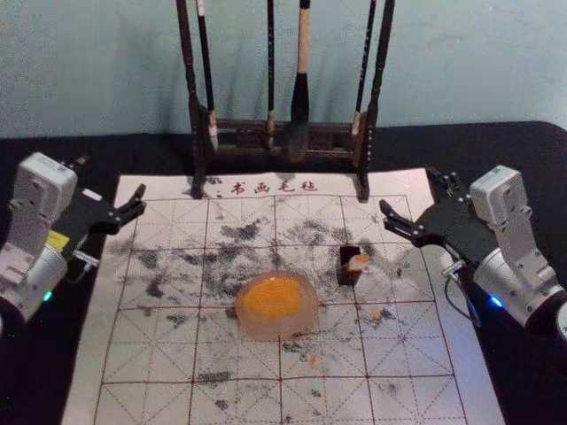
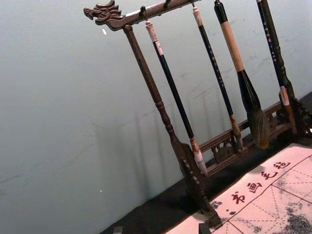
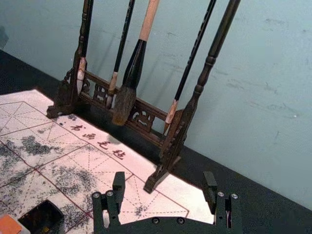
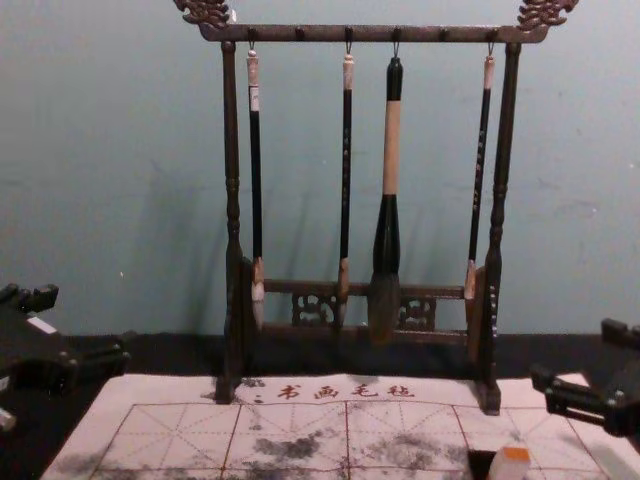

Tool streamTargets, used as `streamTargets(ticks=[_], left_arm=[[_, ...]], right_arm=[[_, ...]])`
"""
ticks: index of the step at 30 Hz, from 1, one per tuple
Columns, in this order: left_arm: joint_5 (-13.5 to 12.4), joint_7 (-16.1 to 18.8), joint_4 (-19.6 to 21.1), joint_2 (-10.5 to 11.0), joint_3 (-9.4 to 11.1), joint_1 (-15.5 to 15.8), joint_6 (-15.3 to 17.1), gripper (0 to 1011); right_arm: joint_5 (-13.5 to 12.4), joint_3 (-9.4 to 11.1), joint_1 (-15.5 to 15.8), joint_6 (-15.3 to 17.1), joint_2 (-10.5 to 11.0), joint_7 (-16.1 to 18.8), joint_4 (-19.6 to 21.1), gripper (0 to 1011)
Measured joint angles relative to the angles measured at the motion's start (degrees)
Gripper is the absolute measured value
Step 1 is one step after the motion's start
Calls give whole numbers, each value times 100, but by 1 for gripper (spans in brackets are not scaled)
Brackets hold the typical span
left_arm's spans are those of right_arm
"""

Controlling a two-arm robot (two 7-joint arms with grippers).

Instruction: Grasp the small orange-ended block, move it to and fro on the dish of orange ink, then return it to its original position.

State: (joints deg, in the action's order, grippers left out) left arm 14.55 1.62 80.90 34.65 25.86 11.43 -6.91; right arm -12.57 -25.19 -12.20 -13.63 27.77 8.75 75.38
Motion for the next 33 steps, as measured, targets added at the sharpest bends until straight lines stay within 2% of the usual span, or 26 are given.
streamTargets(ticks=[33], left_arm=[[0, 0, 0, 0, 0, 0, 0, 1001]], right_arm=[[-27, -25, -21, 17, 31, 39, 31, 1002]])
